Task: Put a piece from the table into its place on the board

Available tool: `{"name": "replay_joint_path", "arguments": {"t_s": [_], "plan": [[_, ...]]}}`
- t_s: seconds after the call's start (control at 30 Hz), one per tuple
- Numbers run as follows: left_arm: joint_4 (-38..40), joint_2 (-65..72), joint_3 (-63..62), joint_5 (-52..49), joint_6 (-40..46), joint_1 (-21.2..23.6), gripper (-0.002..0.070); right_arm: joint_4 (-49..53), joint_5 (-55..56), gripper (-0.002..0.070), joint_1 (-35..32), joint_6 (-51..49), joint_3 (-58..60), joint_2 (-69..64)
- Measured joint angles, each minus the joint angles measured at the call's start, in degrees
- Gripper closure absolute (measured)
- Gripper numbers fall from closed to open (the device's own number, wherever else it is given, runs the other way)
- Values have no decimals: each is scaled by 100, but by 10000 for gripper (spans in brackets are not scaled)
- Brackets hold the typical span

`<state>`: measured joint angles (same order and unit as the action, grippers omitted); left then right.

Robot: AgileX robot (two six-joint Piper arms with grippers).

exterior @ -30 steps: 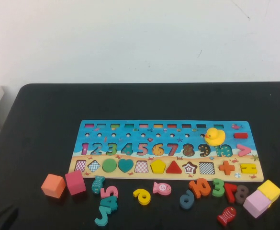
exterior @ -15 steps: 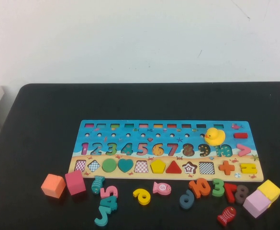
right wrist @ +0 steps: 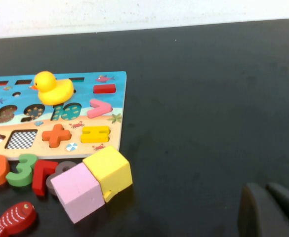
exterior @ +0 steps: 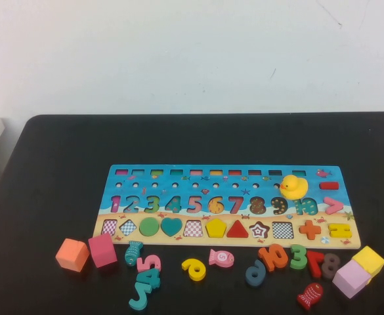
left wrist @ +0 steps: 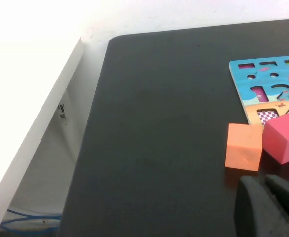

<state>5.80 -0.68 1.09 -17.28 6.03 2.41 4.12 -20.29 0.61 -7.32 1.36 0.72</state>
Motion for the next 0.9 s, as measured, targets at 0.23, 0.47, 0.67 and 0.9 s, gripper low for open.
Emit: {"name": "replay_joint_path", "arguments": {"t_s": [0.23, 0.47, 0.67, 0.9], "plan": [[-124, 0, 0, -4, 28, -289, 677, 0, 0, 657, 0, 0, 0, 0], [-151, 0, -10, -4, 5, -313, 677, 0, 0, 657, 0, 0, 0, 0], [-165, 0, -10, -13, -4, -313, 677, 0, 0, 657, 0, 0, 0, 0], [-173, 0, -10, -17, -4, -313, 677, 0, 0, 657, 0, 0, 0, 0]]}}
